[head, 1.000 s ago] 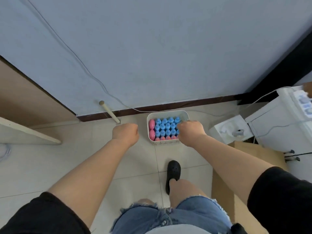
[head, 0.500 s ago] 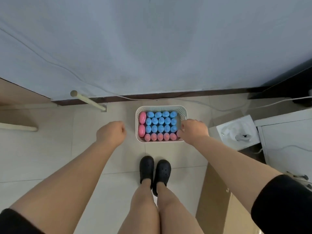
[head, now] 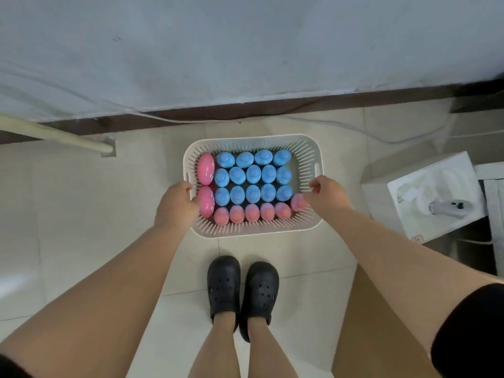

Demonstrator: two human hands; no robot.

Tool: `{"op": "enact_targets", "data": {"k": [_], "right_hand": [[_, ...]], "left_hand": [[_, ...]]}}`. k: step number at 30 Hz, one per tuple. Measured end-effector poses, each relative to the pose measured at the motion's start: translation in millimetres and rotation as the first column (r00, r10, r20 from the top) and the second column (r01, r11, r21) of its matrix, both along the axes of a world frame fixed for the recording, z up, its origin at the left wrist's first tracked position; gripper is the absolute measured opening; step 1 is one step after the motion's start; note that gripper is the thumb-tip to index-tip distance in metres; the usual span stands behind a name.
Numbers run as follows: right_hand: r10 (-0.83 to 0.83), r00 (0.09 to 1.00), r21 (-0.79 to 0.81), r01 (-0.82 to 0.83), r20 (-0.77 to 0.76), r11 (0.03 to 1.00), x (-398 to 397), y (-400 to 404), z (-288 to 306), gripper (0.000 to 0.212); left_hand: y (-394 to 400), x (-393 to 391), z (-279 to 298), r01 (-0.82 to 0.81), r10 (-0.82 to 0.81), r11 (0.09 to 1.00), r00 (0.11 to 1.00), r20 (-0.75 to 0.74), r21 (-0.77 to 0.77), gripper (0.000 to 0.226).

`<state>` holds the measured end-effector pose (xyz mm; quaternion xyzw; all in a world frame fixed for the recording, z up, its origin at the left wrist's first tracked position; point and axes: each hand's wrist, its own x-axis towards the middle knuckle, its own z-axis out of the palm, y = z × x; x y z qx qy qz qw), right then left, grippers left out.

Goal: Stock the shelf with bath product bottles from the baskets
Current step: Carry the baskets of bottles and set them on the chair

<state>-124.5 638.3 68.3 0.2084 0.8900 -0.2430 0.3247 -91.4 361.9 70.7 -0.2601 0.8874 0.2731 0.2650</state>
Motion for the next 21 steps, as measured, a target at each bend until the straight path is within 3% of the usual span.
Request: {"op": "enact_targets", "data": {"k": [5, 8, 11, 14, 16, 18, 21], "right_hand": [[-0.164, 0.970, 0.068, 0.179, -0.179, 0.981, -14.1, 22.2, -79.8, 0.039], [-0.254, 0.938, 0.093, 0.282, -0.238, 0.955, -20.6, 31.6, -106.5, 0.045], [-0.391, 0.910, 0.034, 0.399, -0.141, 0.916, -26.0, 34.5, -127.3, 0.039], [-0.584, 0.808, -0.126, 0.572, -0.082, 0.810, -31.3, 35.1, -141.9, 0.020], [-0.716, 0.698, -0.227, 0.694, -0.020, 0.683, -35.5, 36.5, -143.0, 0.024], [-0.783, 0.614, -0.286, 0.771, 0.099, 0.568, -41.0, 40.9, -137.6, 0.036], [-0.772, 0.596, -0.300, 0.795, 0.222, 0.527, -41.5, 43.0, -120.6, 0.047]], "left_hand": [[-10.2, -22.9, -74.3, -0.249, 0.247, 0.969, 0.966, -0.071, -0.013, 0.040], [-16.4, -27.1, -107.6, -0.382, 0.381, 0.924, 0.924, -0.037, -0.005, 0.037], [-22.0, -24.1, -135.3, -0.528, 0.533, 0.827, 0.845, 0.026, 0.191, 0.021], [-26.9, -21.8, -144.7, -0.710, 0.714, 0.582, 0.680, 0.169, 0.397, 0.022], [-31.6, -21.2, -140.5, -0.756, 0.756, 0.469, 0.611, 0.234, 0.456, 0.030], [-34.8, -23.0, -134.4, -0.767, 0.746, 0.432, 0.600, 0.289, 0.475, 0.039], [-38.4, -22.4, -126.7, -0.774, 0.726, 0.445, 0.606, 0.324, 0.450, 0.046]]}}
